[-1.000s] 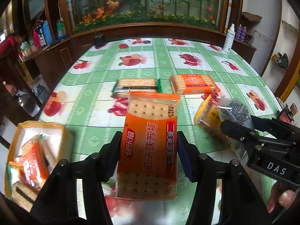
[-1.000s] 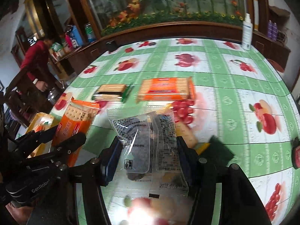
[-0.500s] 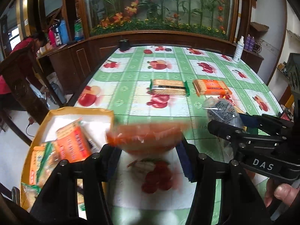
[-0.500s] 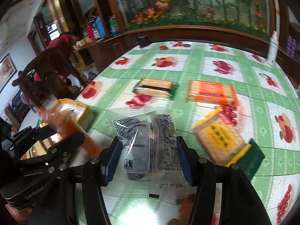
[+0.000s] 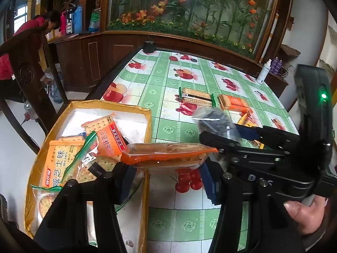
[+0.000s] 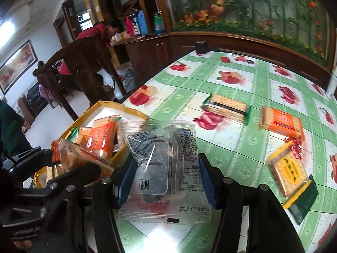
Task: Organize snacks
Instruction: 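Carry the cracker pack and clear bag to the cardboard box and release them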
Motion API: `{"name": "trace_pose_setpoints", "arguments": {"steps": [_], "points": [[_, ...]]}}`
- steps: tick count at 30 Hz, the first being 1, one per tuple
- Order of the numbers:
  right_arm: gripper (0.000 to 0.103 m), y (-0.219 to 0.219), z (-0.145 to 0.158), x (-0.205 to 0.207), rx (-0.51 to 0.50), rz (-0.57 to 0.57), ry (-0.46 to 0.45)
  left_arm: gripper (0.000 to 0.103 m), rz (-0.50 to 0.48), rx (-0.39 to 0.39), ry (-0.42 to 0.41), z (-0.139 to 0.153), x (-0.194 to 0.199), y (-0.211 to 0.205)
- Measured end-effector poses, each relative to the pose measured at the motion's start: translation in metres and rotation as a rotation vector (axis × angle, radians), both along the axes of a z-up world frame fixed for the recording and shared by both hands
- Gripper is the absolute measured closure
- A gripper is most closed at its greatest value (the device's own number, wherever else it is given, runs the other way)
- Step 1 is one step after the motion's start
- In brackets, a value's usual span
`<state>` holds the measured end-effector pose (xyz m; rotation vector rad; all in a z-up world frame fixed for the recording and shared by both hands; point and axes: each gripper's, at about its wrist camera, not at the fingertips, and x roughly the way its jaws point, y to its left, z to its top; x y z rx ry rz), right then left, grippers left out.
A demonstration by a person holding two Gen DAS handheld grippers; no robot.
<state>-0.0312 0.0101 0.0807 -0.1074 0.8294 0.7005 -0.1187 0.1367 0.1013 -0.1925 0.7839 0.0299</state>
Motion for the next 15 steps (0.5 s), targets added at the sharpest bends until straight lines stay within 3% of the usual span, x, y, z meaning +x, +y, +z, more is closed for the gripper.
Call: {"name": "trace_pose_setpoints", "arguments": {"steps": [6,15], "points": [[0.045,0.007,0.0,-0.005,0.001,0.021,0.0,0.046,-0.05,-0.016,-0.003,0.004,-0.017,0.006],[0.045,0.025,0.003,-0.011,0.003,0.07,-0.004,0.046,-0.083,-0.133,-0.025,0.019,-0.045,0.028]]}}
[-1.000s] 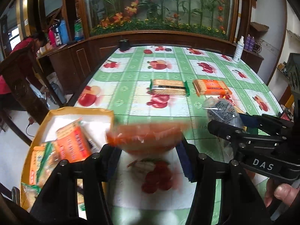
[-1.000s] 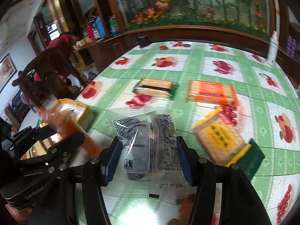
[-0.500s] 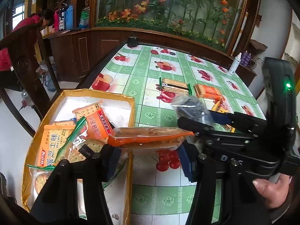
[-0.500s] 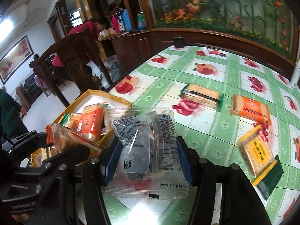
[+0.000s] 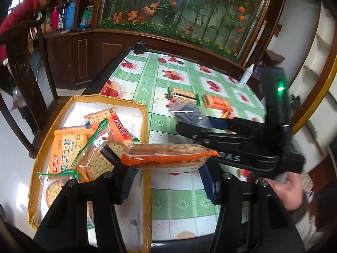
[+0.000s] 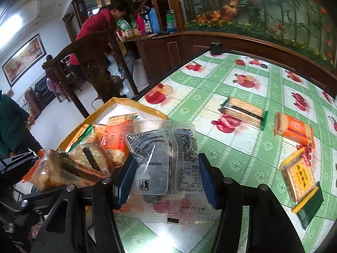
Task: Organize snacks
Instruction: 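Carry the cracker pack and clear bag to the cardboard box and release them, then move both tools back over the remaining snacks on the table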
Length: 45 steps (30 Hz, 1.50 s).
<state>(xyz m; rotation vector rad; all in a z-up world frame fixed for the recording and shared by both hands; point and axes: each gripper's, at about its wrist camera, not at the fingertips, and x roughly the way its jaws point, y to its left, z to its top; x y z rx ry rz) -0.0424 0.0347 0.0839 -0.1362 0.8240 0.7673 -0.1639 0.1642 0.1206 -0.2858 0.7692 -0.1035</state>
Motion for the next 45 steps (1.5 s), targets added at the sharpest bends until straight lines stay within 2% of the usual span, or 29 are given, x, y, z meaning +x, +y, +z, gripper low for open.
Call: {"name": "trace_pose_setpoints", "arguments": {"steps": [6,7,10,12,15,19,20,22,23,24,25,29,31,33,37,40,45], "points": [[0.045,0.021,0.01,-0.003,0.012,0.053,-0.011,0.046,-0.026,-0.123,0.029,0.009,-0.021,0.026],[0.045,0.026,0.011,-0.003,0.012,0.065,-0.014,0.046,-0.025,-0.128,0.026,0.013,-0.026,0.029],[0.045,0.044,0.015,-0.003,0.012,0.107,-0.021,0.046,0.024,-0.074,0.005,0.026,-0.04,0.039],[0.045,0.059,0.015,-0.001,0.012,0.13,-0.023,0.046,0.043,-0.083,0.016,0.027,-0.042,0.05],[0.045,0.085,0.009,0.003,-0.016,0.164,-0.028,0.046,0.086,-0.065,0.073,0.013,-0.035,0.062],[0.045,0.115,-0.006,0.016,-0.074,0.175,-0.026,0.046,0.112,-0.09,0.185,-0.021,-0.018,0.074],[0.045,0.123,-0.009,0.019,-0.087,0.179,-0.025,0.046,0.11,-0.083,0.203,-0.027,-0.013,0.074],[0.044,0.139,-0.016,0.022,-0.119,0.192,-0.039,0.044,0.102,-0.117,0.204,-0.036,-0.009,0.074],[0.043,0.145,-0.018,0.022,-0.128,0.196,-0.042,0.04,0.111,-0.118,0.214,-0.04,-0.006,0.074],[0.043,0.152,-0.023,0.025,-0.139,0.205,-0.038,0.031,0.121,-0.115,0.22,-0.043,-0.003,0.074],[0.042,0.157,-0.026,0.027,-0.143,0.212,-0.026,0.025,0.131,-0.116,0.226,-0.045,0.0,0.075],[0.036,0.149,-0.024,0.034,-0.048,0.213,0.052,0.022,0.166,-0.169,0.217,-0.049,0.001,0.082],[0.033,0.136,-0.016,0.036,0.024,0.204,0.068,0.022,0.199,-0.137,0.203,-0.045,0.0,0.083],[0.031,0.126,-0.009,0.036,0.05,0.184,0.064,0.021,0.2,-0.105,0.185,-0.041,0.001,0.08],[0.03,0.111,0.0,0.033,0.049,0.156,0.042,0.021,0.188,-0.056,0.157,-0.035,0.006,0.07],[0.03,0.094,0.003,0.032,0.053,0.122,0.035,0.019,0.197,0.038,0.133,-0.03,0.011,0.057],[0.03,0.058,0.011,0.024,0.054,0.066,-0.016,0.017,0.193,0.135,0.09,-0.026,0.024,0.034]]}}
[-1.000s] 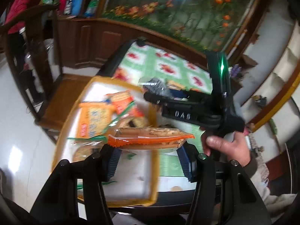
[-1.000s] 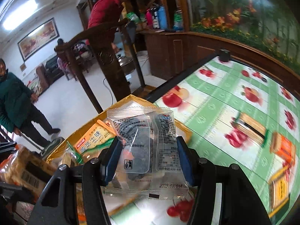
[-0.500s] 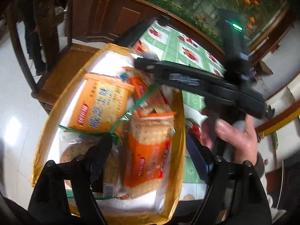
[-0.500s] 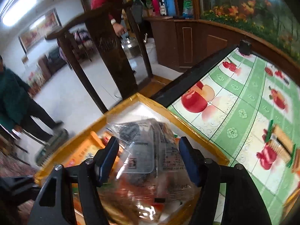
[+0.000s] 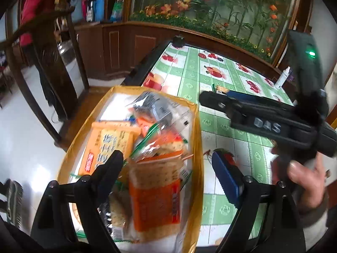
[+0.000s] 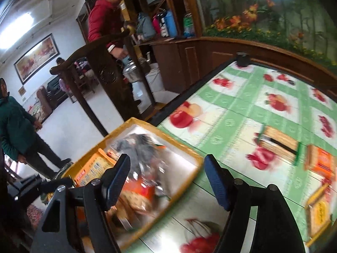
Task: Organize snacks
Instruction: 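Move both tools back over the remaining snacks on the table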
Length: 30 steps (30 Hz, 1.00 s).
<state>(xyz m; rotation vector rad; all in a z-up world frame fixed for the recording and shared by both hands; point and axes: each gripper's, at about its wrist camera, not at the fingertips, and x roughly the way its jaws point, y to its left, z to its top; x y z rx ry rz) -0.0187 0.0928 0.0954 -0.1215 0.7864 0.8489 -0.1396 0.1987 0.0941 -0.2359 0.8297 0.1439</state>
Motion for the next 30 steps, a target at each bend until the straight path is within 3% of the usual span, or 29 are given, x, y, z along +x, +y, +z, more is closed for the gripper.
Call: {"name": "trace_pose_setpoints", "arguments": {"steps": [5,10,30], "points": [[0.029,-0.04,0.003,-0.005,-0.028,-0.085,-0.05,0.016,-0.015,0.07,-0.026,0.001,0.017,-0.026],[0.029,-0.085,-0.002,0.0,-0.023,-0.174,-0.03,0.016,-0.055,0.122,-0.023,-0.001,0.033,-0.058],[0.029,-0.213,-0.023,0.008,-0.063,-0.43,0.018,0.016,-0.227,0.172,-0.014,-0.013,0.087,-0.16]]}}
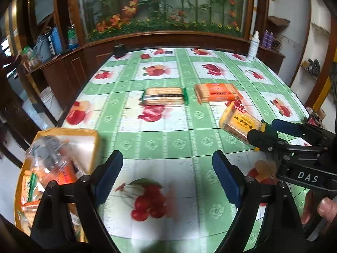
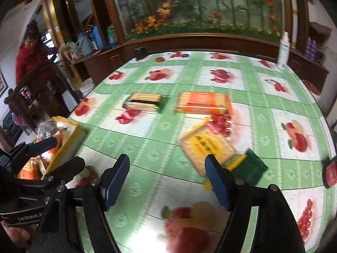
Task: Organize snacks
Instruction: 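Move both tools back over the remaining snacks on the table, then grasp the yellow biscuit pack with the left gripper while the right grasps the dark green pack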
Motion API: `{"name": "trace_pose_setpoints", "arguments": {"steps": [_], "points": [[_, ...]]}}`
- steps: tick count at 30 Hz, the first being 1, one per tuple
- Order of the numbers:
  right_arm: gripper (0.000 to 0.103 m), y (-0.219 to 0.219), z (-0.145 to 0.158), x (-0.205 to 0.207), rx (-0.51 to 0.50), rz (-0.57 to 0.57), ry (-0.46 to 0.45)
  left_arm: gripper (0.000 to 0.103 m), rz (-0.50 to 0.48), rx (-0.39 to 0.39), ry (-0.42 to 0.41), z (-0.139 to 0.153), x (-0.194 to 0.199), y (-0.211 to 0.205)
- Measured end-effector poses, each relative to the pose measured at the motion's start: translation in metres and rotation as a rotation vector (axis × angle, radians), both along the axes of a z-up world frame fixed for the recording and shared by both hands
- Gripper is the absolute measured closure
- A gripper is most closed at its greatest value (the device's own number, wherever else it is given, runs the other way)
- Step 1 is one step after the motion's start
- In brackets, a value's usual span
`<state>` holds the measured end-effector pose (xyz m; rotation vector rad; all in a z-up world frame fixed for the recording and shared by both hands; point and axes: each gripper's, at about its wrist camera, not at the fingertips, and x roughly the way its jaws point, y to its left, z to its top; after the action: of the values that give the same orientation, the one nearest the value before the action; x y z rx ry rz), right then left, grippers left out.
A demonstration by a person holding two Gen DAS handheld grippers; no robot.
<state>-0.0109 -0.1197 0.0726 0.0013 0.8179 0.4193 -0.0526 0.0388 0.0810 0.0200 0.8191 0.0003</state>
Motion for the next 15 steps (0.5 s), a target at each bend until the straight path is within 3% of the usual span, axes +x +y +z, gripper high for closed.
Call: {"name": "trace_pose_setpoints", "arguments": {"steps": [9,15], "points": [[0.029,-0.045,-0.009,0.01,-0.017,-0.101,0.032,0.016,-0.056,-0.021,0.046,-0.009,0.024,-0.028],[0.029,-0.068,-0.016,0.02,-0.005,-0.137,0.061,0.016,-0.083,-0.076,0.099,-0.016,0.04,-0.043]]}}
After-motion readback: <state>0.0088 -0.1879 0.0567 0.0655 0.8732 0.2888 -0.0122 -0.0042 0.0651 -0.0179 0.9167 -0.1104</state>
